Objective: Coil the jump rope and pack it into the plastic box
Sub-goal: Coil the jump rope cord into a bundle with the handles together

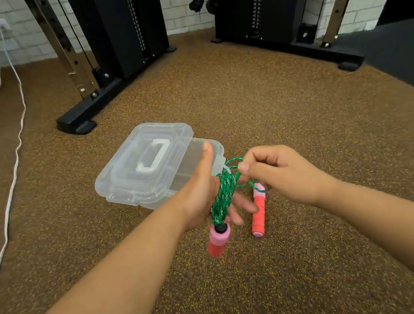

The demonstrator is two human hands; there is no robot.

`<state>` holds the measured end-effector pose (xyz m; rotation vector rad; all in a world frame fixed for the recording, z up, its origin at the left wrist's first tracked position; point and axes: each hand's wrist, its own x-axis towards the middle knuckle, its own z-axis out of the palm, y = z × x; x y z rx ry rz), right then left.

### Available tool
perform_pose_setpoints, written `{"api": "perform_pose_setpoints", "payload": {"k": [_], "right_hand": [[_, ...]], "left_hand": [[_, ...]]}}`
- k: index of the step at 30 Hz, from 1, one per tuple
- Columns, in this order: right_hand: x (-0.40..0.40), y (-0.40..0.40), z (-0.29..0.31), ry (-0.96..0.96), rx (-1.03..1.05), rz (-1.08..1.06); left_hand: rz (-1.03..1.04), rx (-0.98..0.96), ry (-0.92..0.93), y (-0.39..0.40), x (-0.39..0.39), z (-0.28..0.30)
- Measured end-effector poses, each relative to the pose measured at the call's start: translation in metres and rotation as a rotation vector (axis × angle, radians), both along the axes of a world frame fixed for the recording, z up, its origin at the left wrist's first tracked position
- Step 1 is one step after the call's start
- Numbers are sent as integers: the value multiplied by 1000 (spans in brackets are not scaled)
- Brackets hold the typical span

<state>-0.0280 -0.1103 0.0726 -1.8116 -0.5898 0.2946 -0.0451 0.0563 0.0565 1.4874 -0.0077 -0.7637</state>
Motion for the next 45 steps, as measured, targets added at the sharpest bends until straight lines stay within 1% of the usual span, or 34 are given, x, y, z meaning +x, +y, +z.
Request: {"api": "perform_pose_setpoints", "payload": {"k": [2, 5, 7, 9, 12, 19, 21, 25, 29, 31, 35, 41, 43, 45], "right_hand": [[6, -3, 1, 98, 50, -31], [17, -6, -5, 72, 23, -104], [22, -6, -10, 80, 31, -175], [25, -6, -17, 106, 46, -231], [29, -8, -30, 104, 13, -293], [35, -14, -39, 50, -16, -320], [35, -15, -39, 39, -17, -334], [36, -23, -44, 42, -2, -342], [37, -23, -47, 32, -11, -331], [37, -22, -50, 61, -13, -351], [31, -20, -64, 127, -106, -327], [6, -11, -92, 178, -118, -246], [-1, -13, -99, 154, -158, -233], [-5, -14, -101, 81, -236, -185]], "left_hand": [[-52, 6, 34, 0, 0, -3], [-130, -6, 118, -1, -1, -4], [-150, -19, 139, -1, -4, -3], [-139, -65, 139, 0, -6, -1], [-115, -121, 138, 3, -6, 2], [-209, -30, 87, -2, -13, 8], [-168, -57, 77, -2, -11, 7], [-12, -160, 93, 4, -7, 8], [-39, -178, 81, 5, -9, 9], [-16, -240, 84, 3, -7, 11], [154, -390, 87, 3, 0, 14], [382, -399, 87, 5, 5, 10], [446, -406, 78, 8, 9, 8], [502, -401, 65, 10, 12, 6]]}}
